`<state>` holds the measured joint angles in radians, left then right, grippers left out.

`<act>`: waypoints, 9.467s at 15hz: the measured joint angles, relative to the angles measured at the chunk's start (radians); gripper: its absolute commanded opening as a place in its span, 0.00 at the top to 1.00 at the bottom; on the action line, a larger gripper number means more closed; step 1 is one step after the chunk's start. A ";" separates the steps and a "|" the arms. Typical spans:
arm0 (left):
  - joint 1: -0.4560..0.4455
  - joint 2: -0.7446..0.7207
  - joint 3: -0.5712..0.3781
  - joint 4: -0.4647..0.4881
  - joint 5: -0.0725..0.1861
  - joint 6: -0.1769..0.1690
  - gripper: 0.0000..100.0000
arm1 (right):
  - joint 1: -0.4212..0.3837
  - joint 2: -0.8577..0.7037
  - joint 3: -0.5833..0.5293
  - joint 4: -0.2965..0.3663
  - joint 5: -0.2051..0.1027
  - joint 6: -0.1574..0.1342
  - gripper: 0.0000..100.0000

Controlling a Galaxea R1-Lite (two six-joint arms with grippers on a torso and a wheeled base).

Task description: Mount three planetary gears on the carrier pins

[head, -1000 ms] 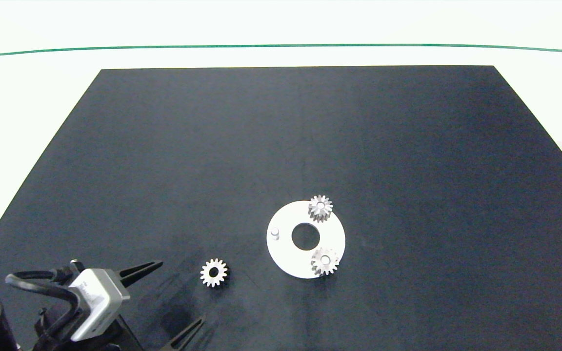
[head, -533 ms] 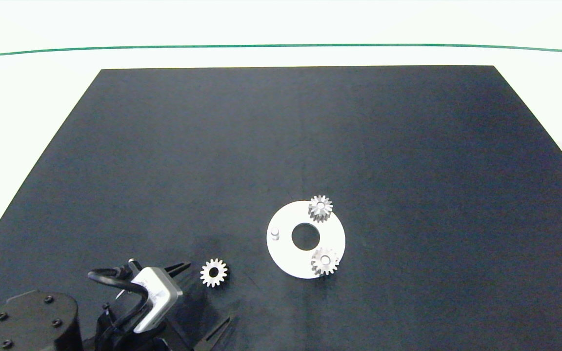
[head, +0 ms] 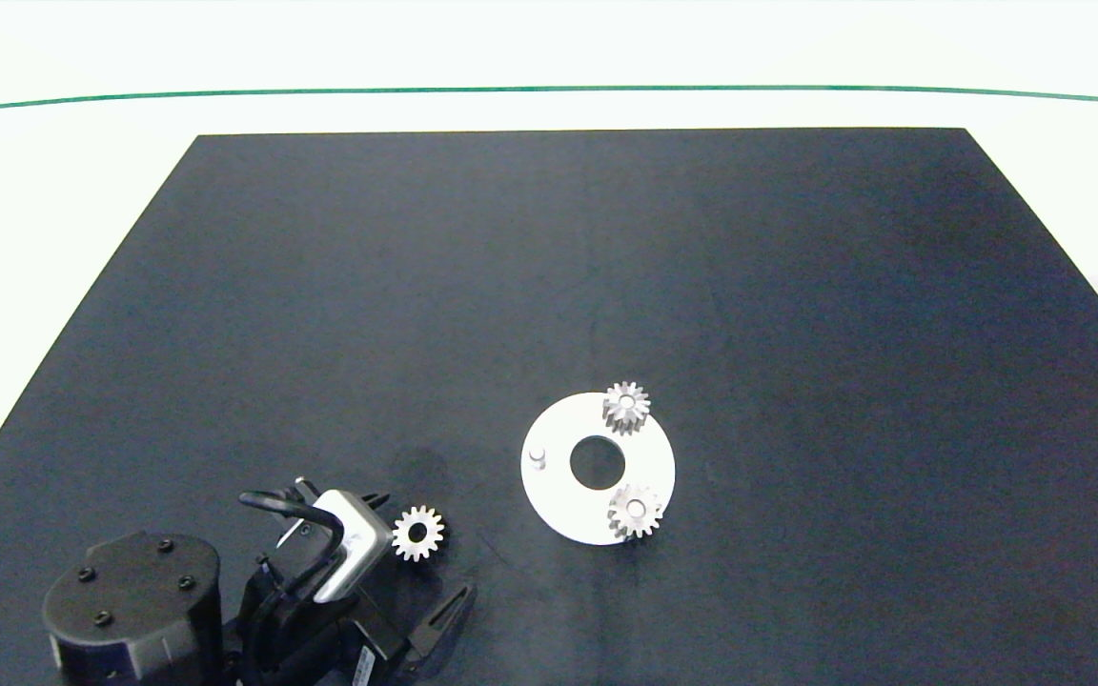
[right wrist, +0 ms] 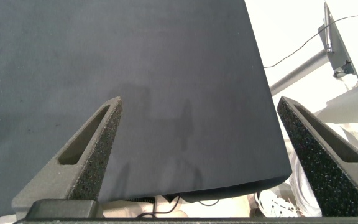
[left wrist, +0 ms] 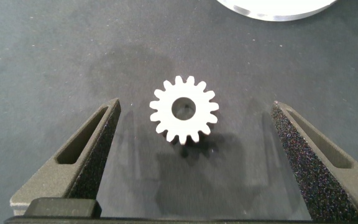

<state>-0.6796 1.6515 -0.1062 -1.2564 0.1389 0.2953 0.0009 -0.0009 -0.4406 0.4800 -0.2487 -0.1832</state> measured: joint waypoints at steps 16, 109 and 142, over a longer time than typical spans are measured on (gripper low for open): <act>0.048 0.023 -0.006 0.000 -0.004 0.007 0.34 | 0.000 0.000 -0.004 -0.001 0.000 0.002 0.00; -0.134 0.077 -0.510 0.385 0.070 0.043 0.96 | 0.000 0.001 -0.010 0.001 -0.004 0.006 0.00; -0.117 0.099 -0.512 0.351 0.063 0.037 0.00 | 0.000 0.001 -0.009 0.002 -0.004 0.006 0.00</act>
<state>-0.7962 1.7500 -0.6181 -0.9053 0.2015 0.3323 0.0013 0.0000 -0.4494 0.4819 -0.2530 -0.1768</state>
